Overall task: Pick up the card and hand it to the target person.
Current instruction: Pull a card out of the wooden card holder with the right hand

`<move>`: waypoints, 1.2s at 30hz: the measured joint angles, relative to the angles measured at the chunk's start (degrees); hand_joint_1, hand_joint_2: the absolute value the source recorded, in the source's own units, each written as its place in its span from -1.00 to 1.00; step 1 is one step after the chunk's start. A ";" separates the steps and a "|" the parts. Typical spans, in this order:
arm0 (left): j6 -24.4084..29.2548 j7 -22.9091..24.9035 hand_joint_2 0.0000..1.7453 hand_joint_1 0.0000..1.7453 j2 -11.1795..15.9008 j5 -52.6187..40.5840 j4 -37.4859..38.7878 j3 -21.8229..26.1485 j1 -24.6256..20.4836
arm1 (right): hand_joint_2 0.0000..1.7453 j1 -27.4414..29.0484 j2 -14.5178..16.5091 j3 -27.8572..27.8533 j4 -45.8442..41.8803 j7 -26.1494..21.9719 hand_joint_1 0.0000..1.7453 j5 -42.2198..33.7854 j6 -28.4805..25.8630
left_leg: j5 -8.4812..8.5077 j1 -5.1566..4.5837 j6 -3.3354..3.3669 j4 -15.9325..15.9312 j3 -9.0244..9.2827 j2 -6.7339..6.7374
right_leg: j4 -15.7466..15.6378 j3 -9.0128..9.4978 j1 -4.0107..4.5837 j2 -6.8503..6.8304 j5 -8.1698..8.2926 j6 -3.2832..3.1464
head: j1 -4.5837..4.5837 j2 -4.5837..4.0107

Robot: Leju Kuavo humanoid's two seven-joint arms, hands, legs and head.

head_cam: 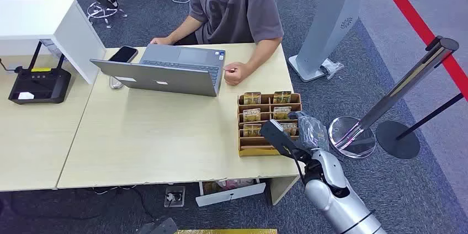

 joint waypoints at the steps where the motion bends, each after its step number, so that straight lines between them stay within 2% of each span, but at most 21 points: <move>1: 0.00 0.00 -1.00 -1.00 0.00 0.00 0.00 0.00 0.00 | 1.00 -0.02 0.00 0.00 0.14 -0.01 -0.08 0.00 0.00 | 0.00 0.00 0.00 0.00 0.00 0.00 | 0.00 0.00 0.00 0.00 0.00 0.00 | 0.00 0.00; 8: -0.13 -0.05 -1.00 -1.00 0.00 -0.06 -0.13 0.00 -0.02 | 1.00 -0.36 0.03 0.00 1.40 -0.36 -0.05 -0.10 -0.11 | 0.00 0.00 0.00 0.00 0.00 0.00 | 0.00 0.00 0.00 0.00 0.00 0.00 | 0.00 0.00; 17: -0.46 -0.13 -1.00 -1.00 0.00 -0.52 -0.13 0.00 -0.03 | 1.00 -0.64 0.15 -0.02 2.24 -1.14 0.10 -0.19 -0.85 | 0.00 0.00 0.00 0.00 0.01 0.00 | 0.00 0.01 0.00 0.00 0.00 0.00 | 0.00 0.00; 19: -0.51 -0.14 -1.00 -1.00 0.00 -0.60 -0.13 0.00 -0.04 | 1.00 -0.64 0.27 -0.02 2.56 -1.62 0.19 -0.38 -1.04 | 0.00 0.00 0.00 0.00 0.01 0.00 | 0.00 0.01 0.00 0.00 0.00 0.00 | 0.00 0.00; 21: -0.56 -0.14 -1.00 -1.00 0.00 -0.65 -0.13 0.00 -0.04 | 1.00 -0.64 0.43 -0.02 2.88 -1.86 0.39 -0.51 -1.10 | 0.00 0.00 0.00 0.00 0.01 0.00 | 0.00 0.00 0.00 0.00 0.00 0.00 | 0.00 0.00; 23: -0.63 -0.17 -1.00 -1.00 0.00 -0.72 -0.13 0.01 -0.05 | 1.00 -0.63 0.59 -0.02 3.20 -2.16 0.50 -0.59 -1.33 | 0.00 0.00 0.00 0.00 0.01 0.00 | 0.00 0.00 0.00 0.00 0.00 0.00 | 0.01 0.00; 36: -0.85 -0.28 -1.00 -1.00 0.00 -0.95 -0.13 0.02 -0.05 | 1.00 -0.62 1.44 -0.05 3.63 -2.82 0.51 -0.75 -2.07 | 0.00 0.00 0.00 0.00 0.02 0.00 | 0.00 0.01 0.00 0.00 0.01 0.00 | 0.00 0.00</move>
